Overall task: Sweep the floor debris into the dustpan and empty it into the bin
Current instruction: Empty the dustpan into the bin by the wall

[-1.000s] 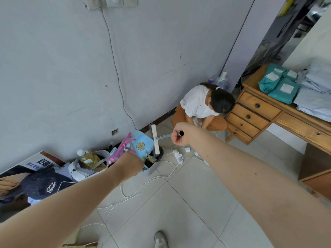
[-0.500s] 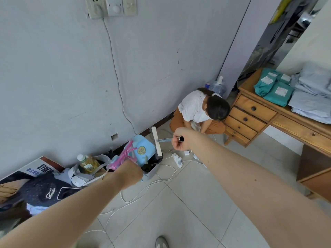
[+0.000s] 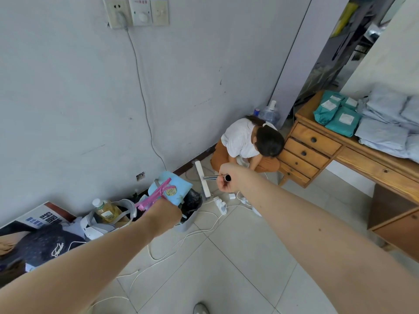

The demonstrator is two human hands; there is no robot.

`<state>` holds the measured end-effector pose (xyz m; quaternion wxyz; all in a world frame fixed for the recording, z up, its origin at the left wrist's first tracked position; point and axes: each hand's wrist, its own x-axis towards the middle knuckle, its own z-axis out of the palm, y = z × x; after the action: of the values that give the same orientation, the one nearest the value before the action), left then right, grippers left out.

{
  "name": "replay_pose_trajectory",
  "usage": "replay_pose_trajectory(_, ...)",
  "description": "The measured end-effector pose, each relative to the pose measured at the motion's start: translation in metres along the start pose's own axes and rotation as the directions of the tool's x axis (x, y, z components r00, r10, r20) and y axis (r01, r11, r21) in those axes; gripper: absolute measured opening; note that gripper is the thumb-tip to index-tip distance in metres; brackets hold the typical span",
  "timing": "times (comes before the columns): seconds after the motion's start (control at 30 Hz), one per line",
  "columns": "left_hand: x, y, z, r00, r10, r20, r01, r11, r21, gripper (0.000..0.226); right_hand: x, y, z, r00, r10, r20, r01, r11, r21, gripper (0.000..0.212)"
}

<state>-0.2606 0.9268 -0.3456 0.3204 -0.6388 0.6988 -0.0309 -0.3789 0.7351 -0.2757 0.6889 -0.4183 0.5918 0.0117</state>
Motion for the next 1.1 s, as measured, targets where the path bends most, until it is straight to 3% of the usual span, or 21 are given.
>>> replay_pose_trajectory(0.13, -0.01, -0.007, -0.001, 0.999, -0.005, -0.044, 0.006, 1.0, 0.018, 0.022, -0.002, -0.001, -0.002, 1.0, -0.007, -0.02, 0.007, 1.0, 0.006, 0.022)
replay_pose_trajectory(0.33, -0.011, 0.04, 0.015, 0.984, 0.133, 0.115, -0.143, 0.987, 0.077, 0.005, -0.004, 0.008, 0.002, 0.999, 0.026, 0.029, -0.026, 1.0, -0.002, 0.028)
replay_pose_trajectory(0.53, -0.011, 0.042, 0.017, 0.987, 0.145, 0.07, -0.152, 0.982, 0.113, 0.008, -0.005, 0.016, 0.008, 0.995, 0.073, 0.067, -0.073, 0.997, -0.013, 0.024)
replay_pose_trajectory(0.6, -0.005, 0.036, 0.012, 0.994, 0.101, 0.033, -0.104, 0.987, 0.124, 0.016, -0.003, 0.017, 0.011, 0.995, 0.078, 0.064, -0.076, 0.996, -0.039, 0.024)
replay_pose_trajectory(0.73, 0.002, 0.021, 0.004, 1.0, 0.024, -0.002, -0.024, 1.0, -0.019, 0.007, -0.004, 0.015, 0.016, 0.995, 0.076, 0.069, -0.076, 0.997, -0.005, 0.025)
replay_pose_trajectory(0.97, 0.002, 0.015, 0.011, 0.996, -0.088, 0.01, 0.089, 0.994, -0.071, 0.013, -0.011, 0.002, 0.025, 0.994, -0.026, 0.106, -0.012, 0.941, 0.338, 0.034)
replay_pose_trajectory(1.1, 0.004, 0.012, 0.01, 0.992, -0.124, -0.013, 0.122, 0.988, -0.099, 0.016, 0.003, 0.015, 0.043, 0.993, -0.039, 0.115, -0.002, 0.943, 0.333, 0.03)
